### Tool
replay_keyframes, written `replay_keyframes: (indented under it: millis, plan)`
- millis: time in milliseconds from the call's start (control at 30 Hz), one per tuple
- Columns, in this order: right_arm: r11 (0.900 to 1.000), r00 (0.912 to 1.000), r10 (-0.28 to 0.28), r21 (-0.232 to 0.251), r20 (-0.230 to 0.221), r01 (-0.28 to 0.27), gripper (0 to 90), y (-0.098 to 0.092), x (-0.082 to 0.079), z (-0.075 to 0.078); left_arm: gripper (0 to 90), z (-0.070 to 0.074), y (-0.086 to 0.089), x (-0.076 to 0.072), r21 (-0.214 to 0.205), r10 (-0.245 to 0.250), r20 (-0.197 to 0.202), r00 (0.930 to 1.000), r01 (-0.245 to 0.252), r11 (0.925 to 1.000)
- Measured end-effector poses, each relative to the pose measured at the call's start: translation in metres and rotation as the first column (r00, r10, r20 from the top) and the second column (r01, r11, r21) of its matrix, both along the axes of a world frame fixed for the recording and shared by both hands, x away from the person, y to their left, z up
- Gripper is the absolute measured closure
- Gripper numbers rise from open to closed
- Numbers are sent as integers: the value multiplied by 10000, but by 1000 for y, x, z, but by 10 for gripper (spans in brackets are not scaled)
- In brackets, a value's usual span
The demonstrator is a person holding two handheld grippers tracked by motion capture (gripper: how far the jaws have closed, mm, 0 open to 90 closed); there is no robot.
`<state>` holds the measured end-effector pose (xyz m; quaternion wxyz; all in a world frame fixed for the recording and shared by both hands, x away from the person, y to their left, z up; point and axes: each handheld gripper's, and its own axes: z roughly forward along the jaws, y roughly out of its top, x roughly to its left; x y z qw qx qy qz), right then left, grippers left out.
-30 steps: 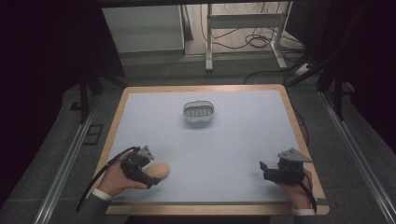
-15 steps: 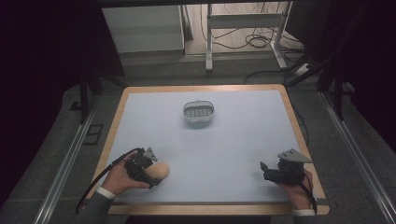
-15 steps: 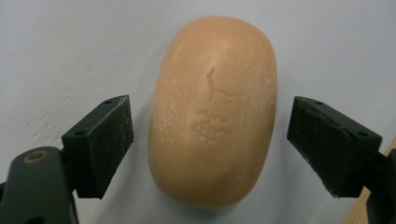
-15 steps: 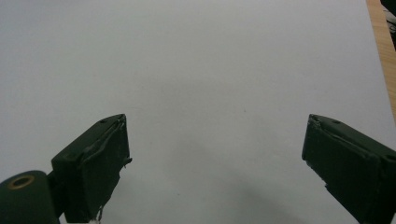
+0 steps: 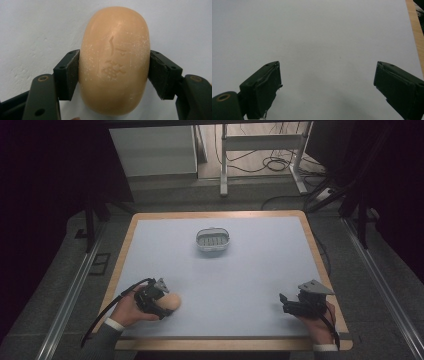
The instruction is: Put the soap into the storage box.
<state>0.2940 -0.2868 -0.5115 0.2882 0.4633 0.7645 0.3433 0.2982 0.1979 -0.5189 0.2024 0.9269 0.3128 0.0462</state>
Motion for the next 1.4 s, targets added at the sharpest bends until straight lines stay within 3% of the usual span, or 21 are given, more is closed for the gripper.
replay_keyframes:
  millis: [133, 367, 467, 1400]
  plan:
    - [10000, 10000, -13, -7, 14, 13, 73, 0, 0, 0, 318, 1, 2, 1, 17, 94, 23, 10000, -94, 10000]
    - [10000, 10000, -41, -27, -15, 41, 72, -1, 0, -1, 320, 9, 8, 5, -413, 345, 198, 9992, -337, 9986]
    - [10000, 10000, -53, 0, -3, 53, 72, -1, 0, 0, 320, 9, 8, 5, -414, 419, 294, 9987, -406, 9983]
    - [9998, 9998, -199, -37, -24, 198, 73, -3, 0, -1, 322, 21, 15, 8, -926, 546, 640, 9965, -485, 9945]
